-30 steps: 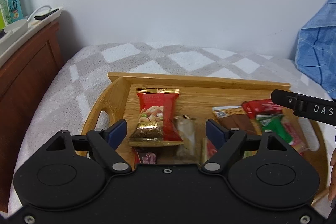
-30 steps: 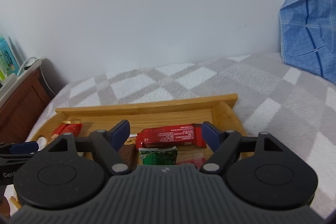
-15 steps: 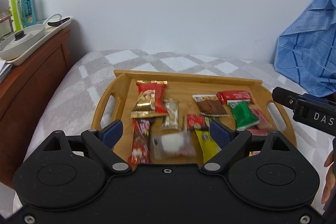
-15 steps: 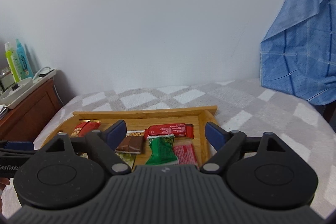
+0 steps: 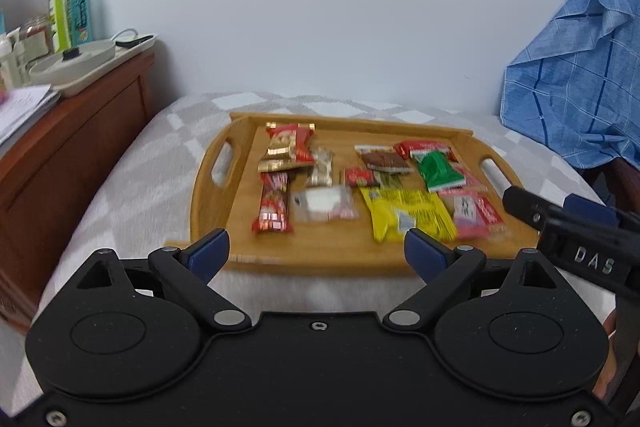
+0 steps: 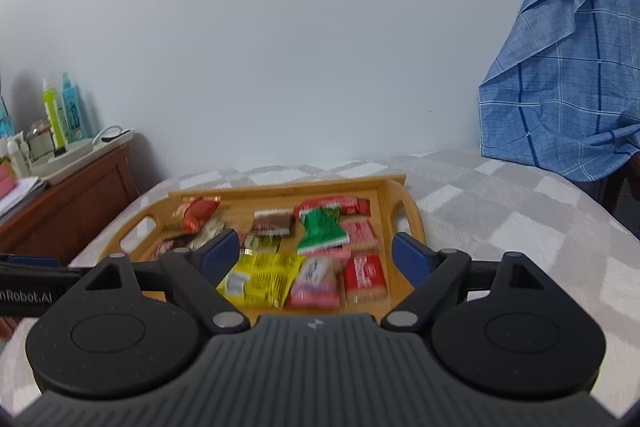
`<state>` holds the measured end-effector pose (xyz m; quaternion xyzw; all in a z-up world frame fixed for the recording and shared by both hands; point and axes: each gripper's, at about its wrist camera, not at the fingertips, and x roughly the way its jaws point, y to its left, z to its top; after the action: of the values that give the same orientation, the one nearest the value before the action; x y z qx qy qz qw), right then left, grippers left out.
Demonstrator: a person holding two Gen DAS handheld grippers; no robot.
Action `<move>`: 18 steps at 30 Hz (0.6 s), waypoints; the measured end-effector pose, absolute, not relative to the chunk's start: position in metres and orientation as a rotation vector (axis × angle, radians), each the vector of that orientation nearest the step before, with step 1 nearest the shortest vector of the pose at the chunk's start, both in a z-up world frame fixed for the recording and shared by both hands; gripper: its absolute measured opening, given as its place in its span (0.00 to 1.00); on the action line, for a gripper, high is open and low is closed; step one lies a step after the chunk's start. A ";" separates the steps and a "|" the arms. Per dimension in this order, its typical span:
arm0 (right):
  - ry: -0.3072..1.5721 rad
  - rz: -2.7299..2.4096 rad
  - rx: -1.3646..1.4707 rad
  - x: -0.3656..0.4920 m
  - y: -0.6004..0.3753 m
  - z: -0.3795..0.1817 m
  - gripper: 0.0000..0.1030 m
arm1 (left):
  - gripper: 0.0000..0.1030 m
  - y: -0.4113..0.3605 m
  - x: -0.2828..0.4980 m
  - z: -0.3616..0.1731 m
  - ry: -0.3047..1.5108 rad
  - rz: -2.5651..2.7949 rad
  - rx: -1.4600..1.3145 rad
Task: Organize snacks
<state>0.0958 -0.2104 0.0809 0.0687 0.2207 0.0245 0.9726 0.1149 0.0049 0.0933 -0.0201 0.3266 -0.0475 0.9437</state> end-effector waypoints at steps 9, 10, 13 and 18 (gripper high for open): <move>0.444 0.021 0.158 0.047 -0.200 0.041 0.90 | 0.94 0.003 0.076 0.057 0.658 -0.086 -0.018; 0.446 0.014 0.151 0.043 -0.199 0.037 0.91 | 0.95 0.004 0.074 0.054 0.665 -0.084 -0.023; 0.464 -0.004 0.123 0.035 -0.198 0.026 0.92 | 0.95 0.005 0.069 0.041 0.684 -0.083 -0.030; 0.479 -0.043 0.113 0.027 -0.196 0.016 0.95 | 0.95 0.002 0.067 0.024 0.684 -0.071 0.003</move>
<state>0.0268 -0.1959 0.0157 0.0561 0.2370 -0.0211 0.9697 0.0671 0.0019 0.0244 0.0015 0.3352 -0.0347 0.9415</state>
